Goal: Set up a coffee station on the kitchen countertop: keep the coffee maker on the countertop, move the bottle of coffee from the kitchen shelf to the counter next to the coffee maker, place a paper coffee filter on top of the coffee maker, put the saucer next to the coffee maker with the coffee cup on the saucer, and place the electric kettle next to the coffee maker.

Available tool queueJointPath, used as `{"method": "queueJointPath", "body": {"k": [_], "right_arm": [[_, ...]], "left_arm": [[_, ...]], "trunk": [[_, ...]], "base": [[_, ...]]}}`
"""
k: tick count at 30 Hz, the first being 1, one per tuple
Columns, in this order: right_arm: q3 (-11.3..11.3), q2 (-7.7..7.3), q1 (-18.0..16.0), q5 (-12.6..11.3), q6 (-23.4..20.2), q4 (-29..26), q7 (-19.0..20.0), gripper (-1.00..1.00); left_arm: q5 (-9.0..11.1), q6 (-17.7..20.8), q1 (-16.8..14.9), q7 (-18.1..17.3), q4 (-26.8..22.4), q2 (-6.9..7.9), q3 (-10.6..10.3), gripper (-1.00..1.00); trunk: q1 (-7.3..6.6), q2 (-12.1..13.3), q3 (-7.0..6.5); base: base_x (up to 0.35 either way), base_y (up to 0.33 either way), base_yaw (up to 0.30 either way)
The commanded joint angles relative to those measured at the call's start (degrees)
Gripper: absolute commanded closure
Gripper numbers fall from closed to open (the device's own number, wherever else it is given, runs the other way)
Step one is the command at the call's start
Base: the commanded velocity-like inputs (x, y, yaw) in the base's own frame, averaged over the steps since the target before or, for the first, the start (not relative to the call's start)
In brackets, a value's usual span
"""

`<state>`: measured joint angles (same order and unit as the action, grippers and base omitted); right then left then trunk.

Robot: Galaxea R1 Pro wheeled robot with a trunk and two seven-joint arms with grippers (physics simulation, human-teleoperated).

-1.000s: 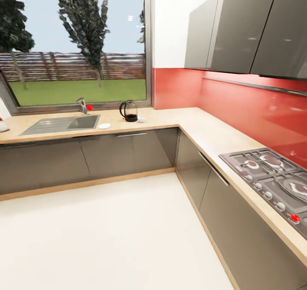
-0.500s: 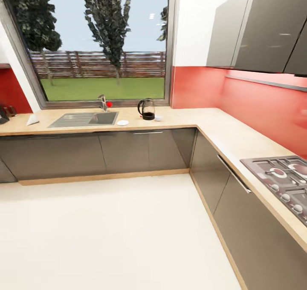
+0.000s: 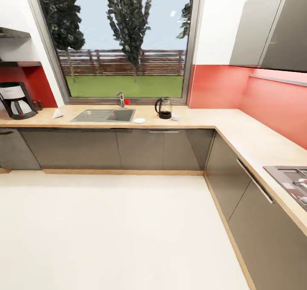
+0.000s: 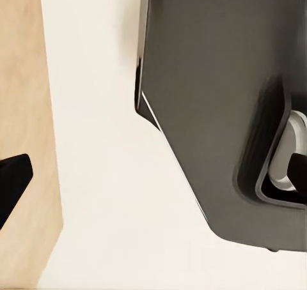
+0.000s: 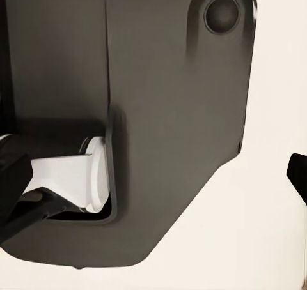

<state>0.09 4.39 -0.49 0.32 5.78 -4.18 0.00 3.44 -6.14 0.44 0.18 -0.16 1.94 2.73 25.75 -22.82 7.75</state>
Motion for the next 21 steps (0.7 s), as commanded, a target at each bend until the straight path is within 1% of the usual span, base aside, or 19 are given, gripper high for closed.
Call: {"method": "queueJointPath", "body": {"k": [1,9,12,13,14,15,16,19,21], "right_arm": [[0.0,0.01,-0.04,0.03,0.2,0.05,0.04,-1.0],[-0.14,-0.17,-0.04,0.03,0.17,-0.01,-0.03,-1.0],[-0.28,-1.06,-0.04,-0.04,0.19,-0.16,-0.07,-1.0],[-0.31,-1.68,-0.07,-0.08,0.19,-0.55,-0.07,-1.0],[-0.32,-2.26,-0.08,-0.07,0.16,-1.56,-0.08,-1.0],[-0.34,-3.29,-0.05,0.0,0.13,-6.28,-0.13,-1.0],[-0.35,-3.84,-0.05,0.01,0.15,-8.21,-0.14,-1.0],[-0.4,-5.08,-0.08,-0.03,0.18,-12.71,-0.18,-1.0],[-0.43,-5.84,-0.09,-0.05,0.19,-18.56,-0.18,-1.0]], "left_arm": [[0.36,-0.17,0.0,-0.01,-0.02,-0.04,0.2,-1.0],[0.42,-0.22,-0.28,0.0,-0.12,0.16,0.17,-1.0],[0.42,-0.26,-0.88,0.0,-0.73,0.51,0.16,-1.0],[0.42,-0.27,-1.67,0.0,-1.51,0.9,0.16,-1.0],[0.42,-0.22,-2.77,0.0,-2.54,1.35,0.17,-1.0],[0.42,-0.16,-5.74,0.0,-5.47,2.23,0.13,-1.0],[0.42,-0.22,-6.89,0.0,-6.61,2.39,0.12,-1.0],[0.42,-0.38,-8.93,0.0,-8.92,2.45,0.1,-1.0],[0.42,-0.64,-10.36,-0.04,-11.32,2.36,0.09,-1.0]], "trunk": [[0.03,-0.1,0.11],[0.03,-0.1,0.14],[0.03,-0.1,0.14],[0.03,-0.1,0.14],[0.03,-0.1,0.14],[0.03,-0.1,0.14],[0.03,-0.1,0.14],[0.03,-0.1,0.14],[0.03,-0.1,0.14]], "base": [[0.0,0.0,0.076],[0.0,0.0,0.023],[0.0,0.0,0.002],[0.0,0.0,0.0],[0.0,0.0,0.0],[0.0,0.0,0.0],[0.0,0.0,0.0],[0.0,0.0,0.0],[0.0,0.0,0.0]]}}
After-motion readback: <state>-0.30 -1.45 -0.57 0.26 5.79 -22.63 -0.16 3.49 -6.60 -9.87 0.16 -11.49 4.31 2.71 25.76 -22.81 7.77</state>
